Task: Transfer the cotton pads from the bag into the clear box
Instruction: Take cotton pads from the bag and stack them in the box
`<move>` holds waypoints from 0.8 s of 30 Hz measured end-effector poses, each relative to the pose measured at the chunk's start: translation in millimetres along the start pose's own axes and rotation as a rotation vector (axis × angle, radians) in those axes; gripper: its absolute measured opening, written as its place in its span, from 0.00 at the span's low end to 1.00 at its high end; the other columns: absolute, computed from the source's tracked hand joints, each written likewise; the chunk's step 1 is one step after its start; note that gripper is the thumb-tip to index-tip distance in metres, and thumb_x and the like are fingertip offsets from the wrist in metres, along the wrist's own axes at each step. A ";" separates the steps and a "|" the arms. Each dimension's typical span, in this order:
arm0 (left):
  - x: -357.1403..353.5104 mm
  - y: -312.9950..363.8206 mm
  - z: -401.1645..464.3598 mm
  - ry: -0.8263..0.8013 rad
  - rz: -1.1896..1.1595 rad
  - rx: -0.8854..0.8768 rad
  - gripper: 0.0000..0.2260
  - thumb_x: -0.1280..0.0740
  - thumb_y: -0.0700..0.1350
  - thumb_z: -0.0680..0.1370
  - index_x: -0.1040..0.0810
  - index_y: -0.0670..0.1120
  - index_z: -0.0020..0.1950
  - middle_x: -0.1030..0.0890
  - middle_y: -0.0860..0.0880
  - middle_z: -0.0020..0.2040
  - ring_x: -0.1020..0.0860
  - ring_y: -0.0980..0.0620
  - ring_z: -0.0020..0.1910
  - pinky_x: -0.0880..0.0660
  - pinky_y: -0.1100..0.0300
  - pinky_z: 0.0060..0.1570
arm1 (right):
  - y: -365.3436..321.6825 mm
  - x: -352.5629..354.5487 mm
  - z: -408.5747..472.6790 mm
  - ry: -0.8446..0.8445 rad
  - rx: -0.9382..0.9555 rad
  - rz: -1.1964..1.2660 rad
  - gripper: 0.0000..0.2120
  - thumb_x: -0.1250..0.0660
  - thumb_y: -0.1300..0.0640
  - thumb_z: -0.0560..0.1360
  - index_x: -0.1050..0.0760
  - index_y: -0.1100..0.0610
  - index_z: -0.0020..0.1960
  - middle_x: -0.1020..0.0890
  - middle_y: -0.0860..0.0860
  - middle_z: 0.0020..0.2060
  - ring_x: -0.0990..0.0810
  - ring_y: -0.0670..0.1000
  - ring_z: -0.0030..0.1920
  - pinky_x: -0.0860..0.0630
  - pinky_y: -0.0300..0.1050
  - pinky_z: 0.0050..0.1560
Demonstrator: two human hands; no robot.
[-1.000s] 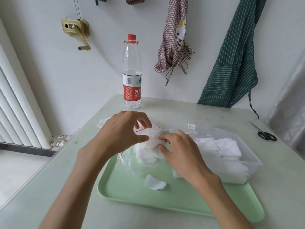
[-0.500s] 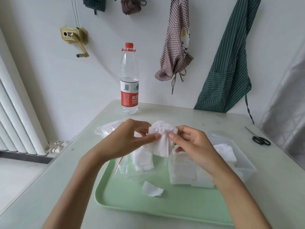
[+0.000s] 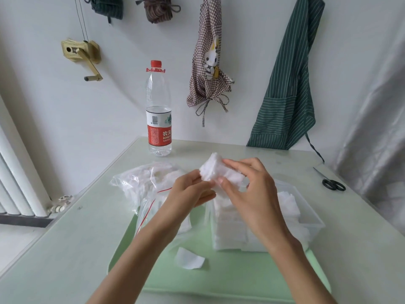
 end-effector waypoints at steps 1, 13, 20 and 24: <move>-1.2 -1.0 0.7 -0.003 -0.030 0.017 0.09 0.38 0.36 0.77 0.22 0.39 0.56 0.17 0.43 0.53 0.18 0.50 0.53 0.24 0.57 0.59 | -1.8 -1.2 0.1 -0.010 0.030 -0.020 0.15 0.29 0.51 0.72 0.23 0.43 0.59 0.25 0.41 0.50 0.25 0.42 0.52 0.26 0.41 0.49; 3.8 -3.3 2.4 0.073 -0.227 0.140 0.06 0.35 0.41 0.78 0.20 0.42 0.49 0.18 0.43 0.45 0.18 0.47 0.44 0.19 0.58 0.48 | -31.4 5.0 -2.8 0.040 0.402 -0.117 0.06 0.29 0.51 0.69 0.22 0.53 0.40 0.18 0.44 0.46 0.22 0.44 0.50 0.28 0.41 0.53; 11.6 18.6 6.9 0.205 -0.069 0.001 0.06 0.36 0.44 0.78 0.19 0.47 0.45 0.15 0.48 0.43 0.17 0.54 0.41 0.19 0.61 0.45 | 29.6 43.8 29.5 -0.101 -0.151 0.388 0.07 0.26 0.64 0.69 0.20 0.54 0.44 0.15 0.46 0.38 0.17 0.43 0.39 0.22 0.32 0.43; 23.4 22.6 6.7 0.218 0.009 -0.031 0.05 0.36 0.44 0.79 0.21 0.49 0.47 0.16 0.47 0.45 0.16 0.53 0.44 0.19 0.62 0.45 | 60.2 12.0 35.7 -0.451 -0.273 0.189 0.12 0.33 0.66 0.75 0.22 0.48 0.45 0.18 0.42 0.43 0.20 0.39 0.44 0.25 0.28 0.45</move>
Point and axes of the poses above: each hand's wrist, its own z-axis towards the middle knuckle, its own x-axis out of the back of the hand, y = z × x, the point moved 9 cm from there along z, towards the middle knuckle
